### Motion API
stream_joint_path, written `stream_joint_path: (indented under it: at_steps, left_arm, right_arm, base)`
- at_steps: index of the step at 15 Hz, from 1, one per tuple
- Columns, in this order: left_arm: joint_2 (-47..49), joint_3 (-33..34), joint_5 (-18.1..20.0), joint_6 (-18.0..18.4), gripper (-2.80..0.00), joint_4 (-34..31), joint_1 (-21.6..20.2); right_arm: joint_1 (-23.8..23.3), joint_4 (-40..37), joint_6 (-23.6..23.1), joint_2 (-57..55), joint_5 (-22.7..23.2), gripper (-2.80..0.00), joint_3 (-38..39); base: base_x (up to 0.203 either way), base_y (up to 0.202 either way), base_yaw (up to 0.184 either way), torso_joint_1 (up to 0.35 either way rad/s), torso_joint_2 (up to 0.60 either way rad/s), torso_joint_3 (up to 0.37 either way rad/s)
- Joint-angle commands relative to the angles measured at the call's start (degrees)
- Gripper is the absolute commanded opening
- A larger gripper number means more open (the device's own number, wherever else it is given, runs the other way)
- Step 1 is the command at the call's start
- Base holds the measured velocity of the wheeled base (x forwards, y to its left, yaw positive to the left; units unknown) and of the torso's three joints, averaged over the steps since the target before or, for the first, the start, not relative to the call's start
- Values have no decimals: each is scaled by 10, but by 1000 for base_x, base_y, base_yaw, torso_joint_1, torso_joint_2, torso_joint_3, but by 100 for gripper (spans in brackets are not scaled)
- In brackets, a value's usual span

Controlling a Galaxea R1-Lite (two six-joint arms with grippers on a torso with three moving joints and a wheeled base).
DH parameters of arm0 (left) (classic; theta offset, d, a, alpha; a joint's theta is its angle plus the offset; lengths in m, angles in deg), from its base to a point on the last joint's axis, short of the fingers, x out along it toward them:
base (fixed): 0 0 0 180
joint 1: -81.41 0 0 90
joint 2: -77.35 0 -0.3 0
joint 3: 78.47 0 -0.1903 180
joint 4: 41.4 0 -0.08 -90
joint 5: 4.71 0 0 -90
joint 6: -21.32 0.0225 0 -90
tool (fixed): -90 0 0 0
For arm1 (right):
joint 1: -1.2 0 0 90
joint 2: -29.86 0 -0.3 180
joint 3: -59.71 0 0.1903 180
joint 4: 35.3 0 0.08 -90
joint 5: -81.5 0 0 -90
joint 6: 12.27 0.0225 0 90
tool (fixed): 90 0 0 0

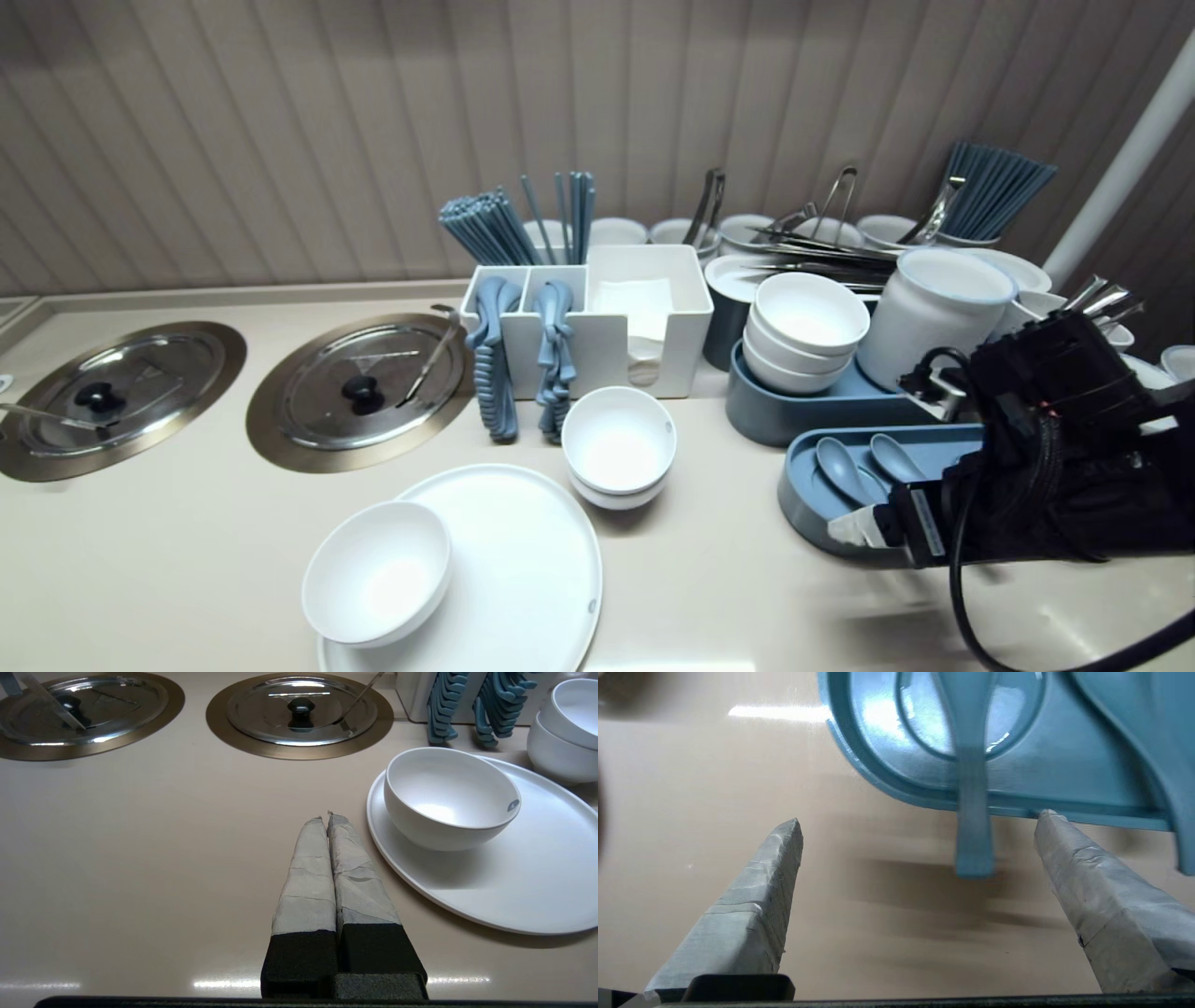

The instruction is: Pick the spoon and place it in the bowl

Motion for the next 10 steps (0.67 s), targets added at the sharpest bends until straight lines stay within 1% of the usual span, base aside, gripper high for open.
stream_joint_path:
  at_steps: [1,3,5,8,10]
  left_arm:
    - [0,4,0,0,-280,1,0]
    - [0,4,0,0,-280,1,0]
    - [1,4,0,0,-280,1,0]
    - [0,4,0,0,-280,0,0]
    - [0,4,0,0,-280,0,0]
  right_arm:
    - [-23,-3,-21,26,-20,0,2]
    - [-56,-6,-56,33,-29,0,6]
    - [-84,-7,-78,28,-31,0,11]
    - [-125,-7,-98,22,-31,0,9]
    - [-154,-6,-124,8,-26,0,9]
  base:
    - [0,0,0,0,0,0]
    - [0,0,0,0,0,0]
    - [0,0,0,0,0,0]
    - [0,0,0,0,0,0]
    - [0,0,0,0,0,0]
